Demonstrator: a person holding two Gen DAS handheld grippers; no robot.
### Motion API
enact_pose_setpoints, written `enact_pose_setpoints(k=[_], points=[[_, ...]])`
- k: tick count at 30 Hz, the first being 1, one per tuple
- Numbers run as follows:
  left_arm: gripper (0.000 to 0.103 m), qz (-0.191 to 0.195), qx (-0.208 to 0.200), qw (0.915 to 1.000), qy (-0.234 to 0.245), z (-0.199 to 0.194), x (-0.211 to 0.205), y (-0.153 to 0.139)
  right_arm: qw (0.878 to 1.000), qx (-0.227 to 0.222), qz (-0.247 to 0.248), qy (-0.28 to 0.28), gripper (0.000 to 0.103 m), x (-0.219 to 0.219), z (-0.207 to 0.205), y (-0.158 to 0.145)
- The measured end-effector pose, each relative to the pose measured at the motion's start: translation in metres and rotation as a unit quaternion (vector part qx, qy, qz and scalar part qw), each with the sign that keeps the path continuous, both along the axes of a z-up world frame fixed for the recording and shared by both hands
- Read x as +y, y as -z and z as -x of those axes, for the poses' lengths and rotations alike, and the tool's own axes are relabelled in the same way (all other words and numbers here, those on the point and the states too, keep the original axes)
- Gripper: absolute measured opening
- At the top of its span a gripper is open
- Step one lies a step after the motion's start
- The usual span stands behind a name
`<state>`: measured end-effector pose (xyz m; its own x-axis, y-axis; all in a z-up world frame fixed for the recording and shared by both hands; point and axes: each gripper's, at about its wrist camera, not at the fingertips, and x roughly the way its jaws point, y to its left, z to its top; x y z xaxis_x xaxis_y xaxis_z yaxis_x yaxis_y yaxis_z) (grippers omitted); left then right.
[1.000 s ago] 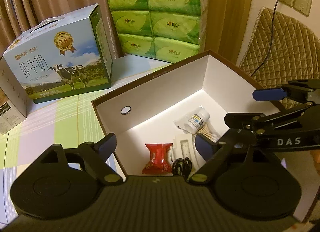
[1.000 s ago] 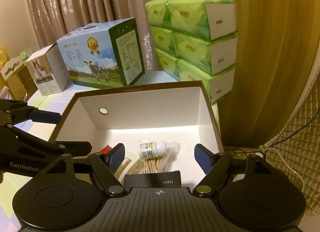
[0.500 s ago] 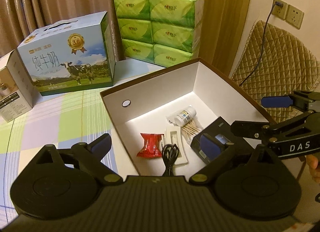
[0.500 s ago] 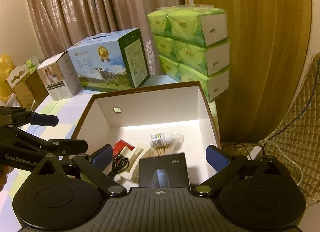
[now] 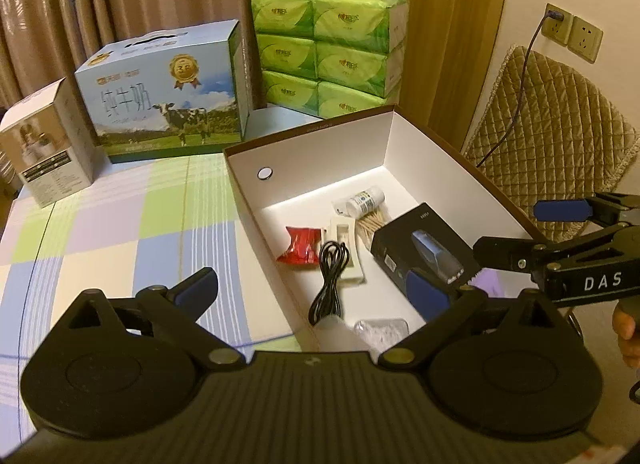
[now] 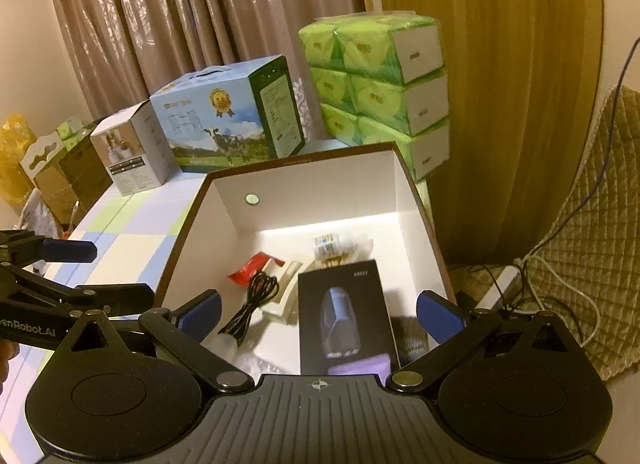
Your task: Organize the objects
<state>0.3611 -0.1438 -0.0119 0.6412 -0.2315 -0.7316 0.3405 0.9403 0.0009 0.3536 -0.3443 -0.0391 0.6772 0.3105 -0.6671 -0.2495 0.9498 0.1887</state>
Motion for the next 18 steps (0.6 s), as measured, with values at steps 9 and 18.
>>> enact_pose_setpoints(k=[9,18], points=[[0.102,0.002,-0.005,0.9997,-0.024,0.04,0.008,-0.005,1.0,0.004,-0.005,-0.004,0.101,0.004,0.037,-0.003],[0.102,0.008,-0.001,0.9989,-0.045,0.079,0.019,-0.004,1.0,0.011,-0.01,-0.014,0.101,0.009,0.075,-0.004]])
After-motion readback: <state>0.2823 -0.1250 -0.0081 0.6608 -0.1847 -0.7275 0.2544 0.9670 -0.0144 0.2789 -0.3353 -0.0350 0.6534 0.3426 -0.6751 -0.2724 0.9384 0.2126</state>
